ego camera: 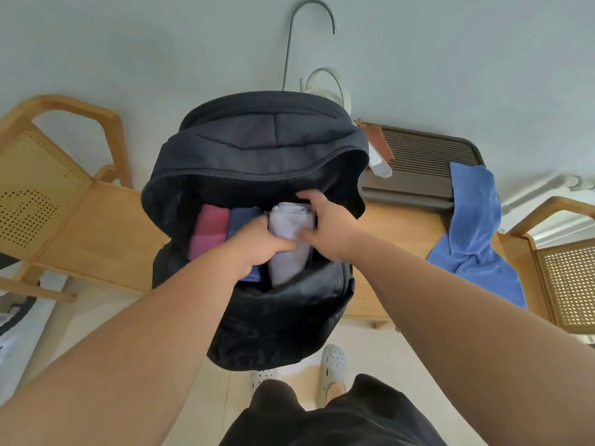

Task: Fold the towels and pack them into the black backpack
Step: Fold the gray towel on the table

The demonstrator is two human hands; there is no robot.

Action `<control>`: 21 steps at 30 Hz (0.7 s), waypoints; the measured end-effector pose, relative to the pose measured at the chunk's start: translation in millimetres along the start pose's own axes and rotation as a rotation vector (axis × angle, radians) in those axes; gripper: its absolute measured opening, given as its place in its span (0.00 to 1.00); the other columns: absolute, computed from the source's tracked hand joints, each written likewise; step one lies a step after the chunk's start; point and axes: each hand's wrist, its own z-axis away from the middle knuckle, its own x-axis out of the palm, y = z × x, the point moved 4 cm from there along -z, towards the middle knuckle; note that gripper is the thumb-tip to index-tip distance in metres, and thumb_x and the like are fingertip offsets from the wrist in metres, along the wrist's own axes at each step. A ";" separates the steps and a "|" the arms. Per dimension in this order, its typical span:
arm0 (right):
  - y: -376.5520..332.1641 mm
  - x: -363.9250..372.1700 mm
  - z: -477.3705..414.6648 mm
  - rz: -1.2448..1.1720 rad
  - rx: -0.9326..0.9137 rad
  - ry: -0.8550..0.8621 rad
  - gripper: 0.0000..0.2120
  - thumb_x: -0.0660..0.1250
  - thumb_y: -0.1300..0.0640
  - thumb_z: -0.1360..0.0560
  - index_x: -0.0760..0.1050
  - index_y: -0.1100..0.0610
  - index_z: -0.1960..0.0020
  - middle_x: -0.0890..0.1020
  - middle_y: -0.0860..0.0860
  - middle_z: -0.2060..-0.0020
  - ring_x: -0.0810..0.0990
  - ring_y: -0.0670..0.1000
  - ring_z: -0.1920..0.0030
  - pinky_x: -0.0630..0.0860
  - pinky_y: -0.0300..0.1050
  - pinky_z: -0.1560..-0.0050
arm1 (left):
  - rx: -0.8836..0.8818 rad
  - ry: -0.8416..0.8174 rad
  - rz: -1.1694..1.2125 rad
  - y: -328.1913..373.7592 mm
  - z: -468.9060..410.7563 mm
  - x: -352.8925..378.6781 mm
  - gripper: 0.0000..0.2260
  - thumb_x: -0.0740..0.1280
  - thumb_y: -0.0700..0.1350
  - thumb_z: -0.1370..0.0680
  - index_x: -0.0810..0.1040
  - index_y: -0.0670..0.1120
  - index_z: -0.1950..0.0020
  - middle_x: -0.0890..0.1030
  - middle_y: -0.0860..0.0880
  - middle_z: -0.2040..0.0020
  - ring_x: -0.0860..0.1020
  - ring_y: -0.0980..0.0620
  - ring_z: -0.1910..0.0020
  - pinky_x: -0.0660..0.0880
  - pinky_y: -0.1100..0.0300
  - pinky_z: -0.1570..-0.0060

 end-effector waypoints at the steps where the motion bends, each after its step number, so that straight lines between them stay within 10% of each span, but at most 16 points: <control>1: 5.1 -0.7 7.0 0.081 -0.019 0.065 0.30 0.68 0.57 0.25 0.64 0.46 0.26 0.77 0.53 0.42 0.79 0.54 0.46 0.78 0.49 0.45 | -0.007 0.016 -0.066 3.0 -5.8 2.9 0.25 0.78 0.47 0.34 0.79 0.49 0.37 0.85 0.50 0.47 0.83 0.50 0.47 0.80 0.49 0.43; 7: 54.1 -19.5 52.6 0.244 -0.053 0.522 0.27 0.73 0.53 0.28 0.71 0.44 0.30 0.67 0.52 0.34 0.68 0.57 0.35 0.69 0.53 0.33 | -0.072 0.104 -0.409 27.2 -26.8 29.6 0.36 0.75 0.49 0.34 0.69 0.40 0.29 0.72 0.39 0.32 0.73 0.41 0.35 0.75 0.48 0.36; 10: 59.5 -23.9 45.4 0.207 -0.051 0.391 0.36 0.73 0.54 0.27 0.63 0.40 0.23 0.53 0.53 0.23 0.58 0.60 0.26 0.62 0.54 0.27 | -0.130 0.157 -0.343 29.8 -34.1 41.3 0.31 0.71 0.43 0.22 0.61 0.37 0.24 0.64 0.37 0.24 0.66 0.41 0.26 0.67 0.54 0.30; 14: 55.5 -26.5 32.3 0.192 -0.088 0.220 0.42 0.69 0.57 0.27 0.52 0.42 0.19 0.43 0.48 0.20 0.56 0.59 0.22 0.66 0.50 0.28 | -0.132 0.168 -0.203 21.0 -40.5 50.2 0.21 0.71 0.44 0.23 0.73 0.42 0.32 0.78 0.41 0.37 0.78 0.42 0.39 0.77 0.52 0.41; 18: 56.5 -22.2 29.6 0.055 -0.099 0.149 0.42 0.67 0.52 0.27 0.48 0.41 0.19 0.37 0.39 0.21 0.68 0.53 0.27 0.72 0.41 0.45 | -0.139 0.019 0.325 14.4 -45.6 55.1 0.30 0.77 0.47 0.36 0.76 0.44 0.35 0.83 0.41 0.44 0.83 0.42 0.45 0.78 0.41 0.40; 21: 55.2 -21.4 34.3 0.012 -0.109 0.149 0.48 0.74 0.46 0.29 0.48 0.42 0.19 0.37 0.40 0.20 0.57 0.47 0.22 0.69 0.38 0.41 | -0.213 -0.037 0.507 4.3 -52.0 55.8 0.38 0.80 0.54 0.43 0.78 0.43 0.35 0.84 0.40 0.43 0.82 0.41 0.43 0.76 0.41 0.37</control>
